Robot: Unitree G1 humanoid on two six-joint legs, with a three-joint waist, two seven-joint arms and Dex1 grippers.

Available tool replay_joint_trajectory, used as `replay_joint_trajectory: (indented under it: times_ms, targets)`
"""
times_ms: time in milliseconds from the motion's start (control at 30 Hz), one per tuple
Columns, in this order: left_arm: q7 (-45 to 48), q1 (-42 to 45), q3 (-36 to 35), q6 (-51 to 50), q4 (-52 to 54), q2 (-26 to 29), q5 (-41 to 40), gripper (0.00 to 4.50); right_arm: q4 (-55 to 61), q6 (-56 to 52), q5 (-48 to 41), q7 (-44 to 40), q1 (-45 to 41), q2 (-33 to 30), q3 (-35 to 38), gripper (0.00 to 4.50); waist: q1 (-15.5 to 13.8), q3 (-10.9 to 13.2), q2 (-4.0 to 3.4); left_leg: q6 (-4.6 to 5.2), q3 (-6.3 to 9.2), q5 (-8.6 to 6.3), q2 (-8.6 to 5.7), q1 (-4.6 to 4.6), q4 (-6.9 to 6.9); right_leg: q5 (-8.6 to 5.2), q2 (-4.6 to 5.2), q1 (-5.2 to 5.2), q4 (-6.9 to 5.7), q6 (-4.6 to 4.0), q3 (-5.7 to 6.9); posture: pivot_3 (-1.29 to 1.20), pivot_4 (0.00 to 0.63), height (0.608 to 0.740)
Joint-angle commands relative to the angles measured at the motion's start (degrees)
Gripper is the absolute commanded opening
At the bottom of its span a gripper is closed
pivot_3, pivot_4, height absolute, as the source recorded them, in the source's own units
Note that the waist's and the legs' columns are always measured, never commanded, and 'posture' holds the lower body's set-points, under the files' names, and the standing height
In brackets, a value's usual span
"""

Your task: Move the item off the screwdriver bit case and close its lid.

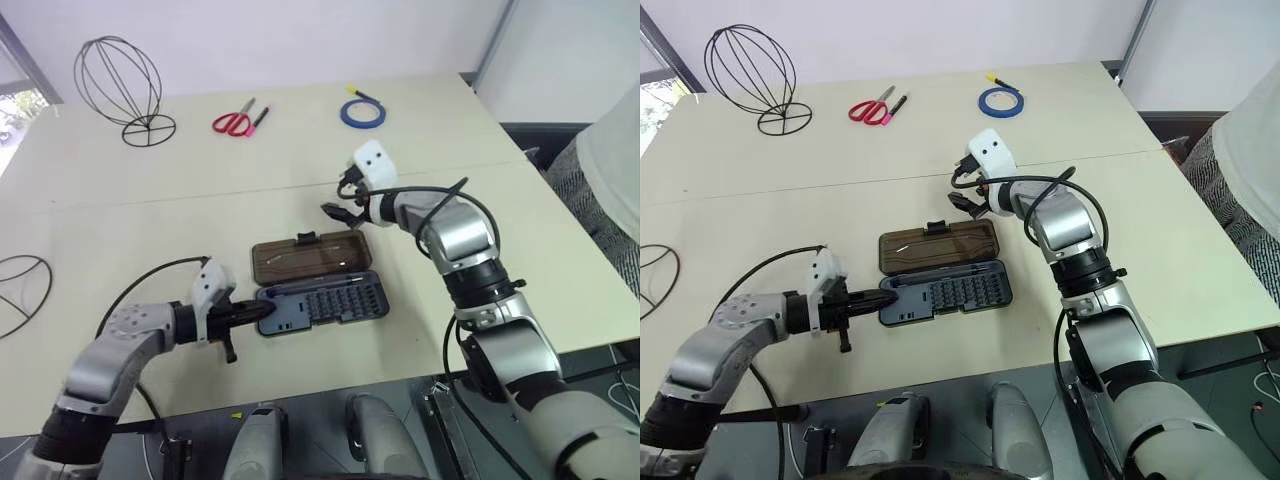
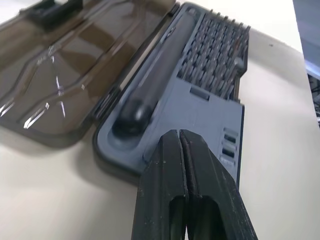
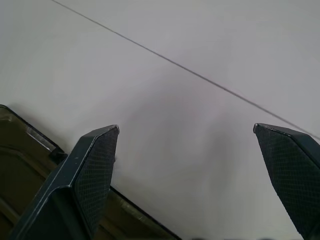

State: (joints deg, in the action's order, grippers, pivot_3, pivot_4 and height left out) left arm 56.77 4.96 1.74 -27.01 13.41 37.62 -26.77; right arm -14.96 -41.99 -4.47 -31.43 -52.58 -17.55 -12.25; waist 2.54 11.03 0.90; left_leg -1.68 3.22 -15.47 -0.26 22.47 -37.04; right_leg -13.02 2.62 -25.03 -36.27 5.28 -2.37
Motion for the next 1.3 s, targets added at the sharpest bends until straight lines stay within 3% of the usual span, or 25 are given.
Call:
replay_joint_trajectory:
  times_ms: [33,233,433,600,900,1200,1300]
  targets:
    - [0.55,0.88,1.24,2.15,-1.02,-0.75,1.10,0.04,0.90,7.95,3.26,-0.59,-0.32,-2.17,-1.27,4.50,0.00,0.00,0.00,0.00,0.00,0.00,0.00,0.00,0.00,0.00,0.00,0.00,0.00,0.00,0.00,0.00,0.150,0.740]
    - [0.92,2.60,2.22,3.97,-3.82,-2.10,2.50,0.04,-5.88,21.04,4.73,-4.32,-1.76,-4.21,-0.95,4.50,-0.01,0.00,0.01,0.00,-0.01,0.00,0.00,-0.03,-0.02,0.00,0.00,0.05,0.00,0.00,0.00,0.00,0.150,0.740]
    - [0.97,3.06,2.75,5.42,-5.41,-2.75,3.54,0.04,-16.30,21.91,2.73,-25.86,-6.80,-7.29,-5.05,4.50,0.00,0.00,0.00,0.00,-0.01,0.00,0.00,-0.06,-0.03,0.00,-0.01,0.07,0.00,0.00,0.00,0.00,0.150,0.740]
    - [0.44,3.21,2.95,6.01,-5.76,-3.45,4.04,0.04,-25.34,28.72,6.00,-35.52,-10.42,-8.35,-8.14,4.50,0.00,0.00,0.00,0.00,0.00,0.00,0.00,-0.08,-0.03,0.00,-0.01,0.10,0.00,0.00,0.01,0.00,0.150,0.740]
    - [-0.79,2.45,2.59,6.92,-5.45,-4.45,4.94,0.04,-44.77,33.55,8.98,-34.68,-16.54,-3.72,-6.64,4.50,-0.01,0.00,0.00,0.00,0.01,0.00,0.00,-0.10,-0.05,0.01,0.01,0.12,-0.01,0.00,0.01,0.00,0.150,0.740]
    - [-1.42,0.09,2.03,6.73,-3.13,-3.53,4.43,0.04,-52.24,35.67,10.61,-32.04,-17.64,-1.64,-4.49,4.50,0.07,-0.01,-0.02,-0.01,0.01,0.00,-0.01,-0.12,-0.04,0.01,0.03,0.12,-0.04,-0.01,0.00,0.00,0.150,0.740]
    - [-1.22,-0.39,1.99,6.91,-2.77,-2.79,4.50,0.00,-52.74,35.97,10.96,-31.75,-17.49,-1.38,-3.86,3.67,0.09,-0.02,-0.04,-0.01,0.00,0.00,-0.01,-0.13,-0.04,0.01,0.03,0.12,-0.04,-0.01,0.00,0.00,0.150,0.740]
